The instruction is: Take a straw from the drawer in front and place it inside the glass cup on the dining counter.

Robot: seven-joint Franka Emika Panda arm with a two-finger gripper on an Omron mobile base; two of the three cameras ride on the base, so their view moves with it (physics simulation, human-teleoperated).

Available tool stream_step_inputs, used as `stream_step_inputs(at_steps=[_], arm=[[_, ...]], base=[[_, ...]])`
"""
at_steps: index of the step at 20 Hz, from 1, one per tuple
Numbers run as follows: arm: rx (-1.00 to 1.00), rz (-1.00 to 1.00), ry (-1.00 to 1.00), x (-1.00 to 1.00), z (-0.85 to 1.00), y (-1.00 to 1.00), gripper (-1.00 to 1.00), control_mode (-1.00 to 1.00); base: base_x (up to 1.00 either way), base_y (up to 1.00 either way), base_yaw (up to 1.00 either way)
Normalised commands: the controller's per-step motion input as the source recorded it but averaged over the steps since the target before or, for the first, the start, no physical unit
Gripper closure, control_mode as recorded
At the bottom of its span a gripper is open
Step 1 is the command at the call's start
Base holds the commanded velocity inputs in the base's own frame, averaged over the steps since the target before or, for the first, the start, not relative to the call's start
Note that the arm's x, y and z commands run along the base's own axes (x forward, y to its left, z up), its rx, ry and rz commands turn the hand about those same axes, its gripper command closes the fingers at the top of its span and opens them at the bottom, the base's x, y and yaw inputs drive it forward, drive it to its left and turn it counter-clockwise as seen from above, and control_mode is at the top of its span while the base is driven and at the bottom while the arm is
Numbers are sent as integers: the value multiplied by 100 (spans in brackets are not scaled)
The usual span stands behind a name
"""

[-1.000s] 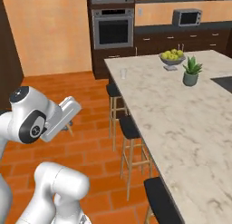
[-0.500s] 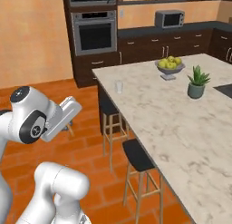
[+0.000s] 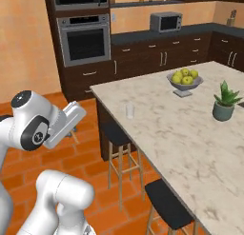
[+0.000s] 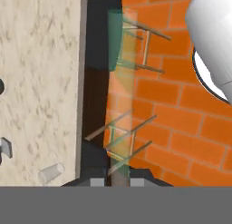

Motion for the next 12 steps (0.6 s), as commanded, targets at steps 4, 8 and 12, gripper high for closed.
stream_step_inputs(at_steps=[4, 8, 12], arm=[[0, 0, 0, 0, 0, 0, 100, 100], [0, 0, 0, 0, 0, 0, 100, 100], [0, 0, 0, 0, 0, 0, 100, 100]], base=[[75, 22, -29], [71, 9, -33], [73, 8, -34]])
